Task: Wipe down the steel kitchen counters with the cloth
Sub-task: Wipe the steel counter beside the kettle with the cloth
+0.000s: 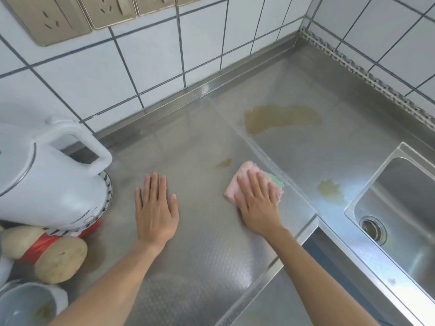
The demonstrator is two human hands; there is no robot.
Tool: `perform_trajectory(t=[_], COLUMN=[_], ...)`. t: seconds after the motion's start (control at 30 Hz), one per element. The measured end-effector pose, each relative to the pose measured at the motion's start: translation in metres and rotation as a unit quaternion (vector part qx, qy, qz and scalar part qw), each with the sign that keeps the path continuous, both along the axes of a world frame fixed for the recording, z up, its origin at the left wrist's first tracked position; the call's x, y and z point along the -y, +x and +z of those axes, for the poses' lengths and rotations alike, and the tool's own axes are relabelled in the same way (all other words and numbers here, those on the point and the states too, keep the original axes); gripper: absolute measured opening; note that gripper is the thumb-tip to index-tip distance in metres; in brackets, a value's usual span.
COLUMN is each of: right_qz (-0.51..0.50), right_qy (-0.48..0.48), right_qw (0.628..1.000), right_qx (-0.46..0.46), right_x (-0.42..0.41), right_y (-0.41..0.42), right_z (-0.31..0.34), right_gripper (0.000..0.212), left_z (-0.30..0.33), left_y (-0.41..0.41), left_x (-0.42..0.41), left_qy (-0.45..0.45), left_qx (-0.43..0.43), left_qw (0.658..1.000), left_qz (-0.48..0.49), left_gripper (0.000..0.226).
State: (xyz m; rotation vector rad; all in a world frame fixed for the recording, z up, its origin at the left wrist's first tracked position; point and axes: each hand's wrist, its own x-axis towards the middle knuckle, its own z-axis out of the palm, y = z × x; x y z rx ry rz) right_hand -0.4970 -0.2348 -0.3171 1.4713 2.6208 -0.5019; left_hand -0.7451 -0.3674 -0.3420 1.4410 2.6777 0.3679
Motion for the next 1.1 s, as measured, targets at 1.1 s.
perform_trajectory(t=[1.1], right_qz=[0.222], right_qy=[-0.019], right_qw=[0.974], right_qx=[-0.045], right_x=[-0.085], right_y=[-0.223], right_z=[-0.006], right_gripper=[0.056], left_z=[-0.014], left_y=[-0.005], left_x=[0.000], left_qy=[0.026], left_qx=[-0.019], left_qw=[0.999], left_qz=[0.015], left_gripper=[0.060])
